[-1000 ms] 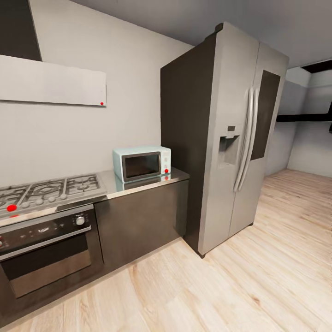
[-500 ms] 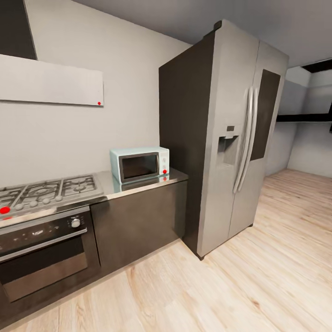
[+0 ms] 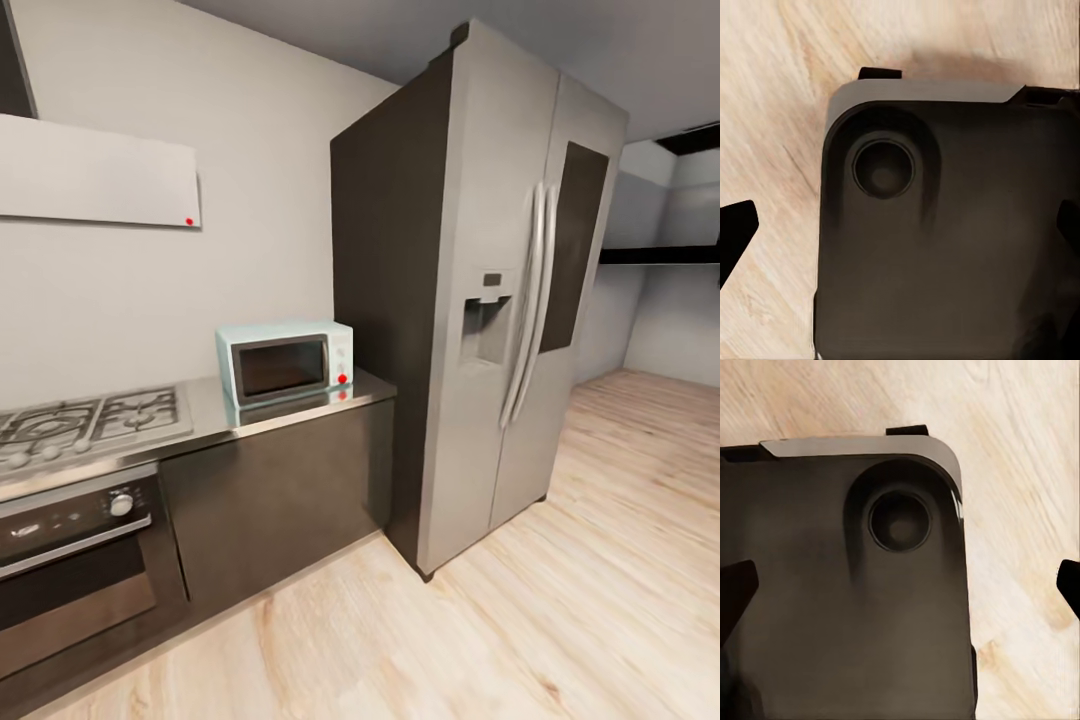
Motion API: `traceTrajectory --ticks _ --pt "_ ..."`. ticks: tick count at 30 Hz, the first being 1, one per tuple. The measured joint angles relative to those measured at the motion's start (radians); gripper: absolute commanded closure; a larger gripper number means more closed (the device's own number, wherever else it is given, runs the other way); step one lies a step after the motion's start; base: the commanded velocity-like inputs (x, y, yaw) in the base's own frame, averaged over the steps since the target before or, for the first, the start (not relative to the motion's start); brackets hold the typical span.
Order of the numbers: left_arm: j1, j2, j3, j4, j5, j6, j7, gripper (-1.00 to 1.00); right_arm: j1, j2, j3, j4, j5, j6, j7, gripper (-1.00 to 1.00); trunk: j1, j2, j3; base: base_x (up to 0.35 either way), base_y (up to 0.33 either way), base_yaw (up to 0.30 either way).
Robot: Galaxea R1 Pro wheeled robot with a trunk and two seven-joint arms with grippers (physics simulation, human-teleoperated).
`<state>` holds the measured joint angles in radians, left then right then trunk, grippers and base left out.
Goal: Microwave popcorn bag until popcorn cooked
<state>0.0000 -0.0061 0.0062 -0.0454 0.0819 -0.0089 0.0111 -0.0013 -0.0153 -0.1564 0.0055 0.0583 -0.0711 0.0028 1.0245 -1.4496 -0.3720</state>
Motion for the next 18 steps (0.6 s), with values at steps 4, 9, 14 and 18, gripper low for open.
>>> traceTrajectory --ticks 4,9,14,18 --pt "0.0 0.0 -0.001 0.0 0.0 0.001 0.0 -1.0 0.0 0.0 0.0 0.0 0.0 -0.001 -0.001 -1.0 0.0 0.0 0.0 0.294 -0.166 0.0" --pt "0.0 0.0 -0.001 0.0 0.002 0.001 0.0 -1.0 0.0 -0.001 0.0 0.0 0.001 -0.001 -0.001 -1.0 0.0 0.0 0.0 0.298 -0.159 0.0" --pt "0.0 0.0 -0.001 0.0 0.003 0.001 0.0 -1.0 0.0 0.0 -0.001 0.0 0.001 0.0 -0.001 -1.0 0.0 0.0 0.0 0.299 -0.157 0.0" --pt "0.0 0.0 -0.002 0.0 0.003 0.001 0.0 -1.0 0.0 0.0 -0.001 0.0 0.0 0.0 -0.002 -1.0 0.0 0.0 0.0 0.299 -0.157 0.0"
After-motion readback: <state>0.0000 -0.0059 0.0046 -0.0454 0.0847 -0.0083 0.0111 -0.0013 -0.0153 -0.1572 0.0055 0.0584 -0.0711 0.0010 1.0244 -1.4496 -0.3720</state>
